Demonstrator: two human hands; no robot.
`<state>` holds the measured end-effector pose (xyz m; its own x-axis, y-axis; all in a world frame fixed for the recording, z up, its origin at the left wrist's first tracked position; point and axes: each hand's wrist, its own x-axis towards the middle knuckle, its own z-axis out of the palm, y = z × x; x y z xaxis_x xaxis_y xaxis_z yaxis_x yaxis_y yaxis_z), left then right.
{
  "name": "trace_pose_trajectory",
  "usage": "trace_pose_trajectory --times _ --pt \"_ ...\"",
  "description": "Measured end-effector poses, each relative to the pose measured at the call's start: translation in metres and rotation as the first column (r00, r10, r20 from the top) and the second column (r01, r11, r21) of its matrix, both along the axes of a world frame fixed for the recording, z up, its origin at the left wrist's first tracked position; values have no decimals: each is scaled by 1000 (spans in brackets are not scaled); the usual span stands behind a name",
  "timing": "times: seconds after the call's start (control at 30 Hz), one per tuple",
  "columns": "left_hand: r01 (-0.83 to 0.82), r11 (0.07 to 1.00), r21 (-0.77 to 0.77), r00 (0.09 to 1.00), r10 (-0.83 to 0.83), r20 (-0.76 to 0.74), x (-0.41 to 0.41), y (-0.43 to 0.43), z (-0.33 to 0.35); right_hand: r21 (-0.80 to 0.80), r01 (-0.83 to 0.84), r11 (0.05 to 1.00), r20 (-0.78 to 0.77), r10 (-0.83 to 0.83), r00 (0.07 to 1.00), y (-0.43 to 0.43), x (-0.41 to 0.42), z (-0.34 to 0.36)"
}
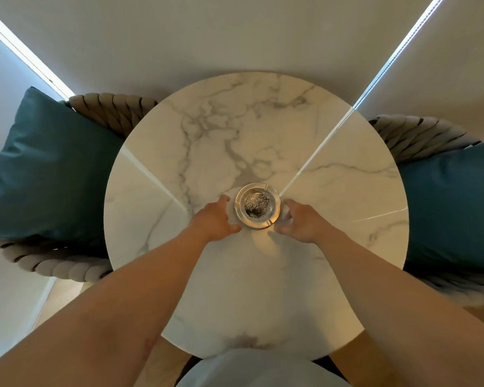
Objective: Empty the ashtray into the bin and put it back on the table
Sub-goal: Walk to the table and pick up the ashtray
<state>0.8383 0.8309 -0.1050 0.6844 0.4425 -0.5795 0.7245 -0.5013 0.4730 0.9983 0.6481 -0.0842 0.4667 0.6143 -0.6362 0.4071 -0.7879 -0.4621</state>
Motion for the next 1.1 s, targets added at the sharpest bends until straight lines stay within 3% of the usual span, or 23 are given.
trace_pose_trajectory --times 0.37,1.1 --pt "9 998 55 994 -3 -107 31 -1 -1 102 -50 994 -28 53 998 23 17 -14" --pt "37 995 97 995 -28 -91 40 -12 -8 73 -123 990 -29 126 992 29 19 -27"
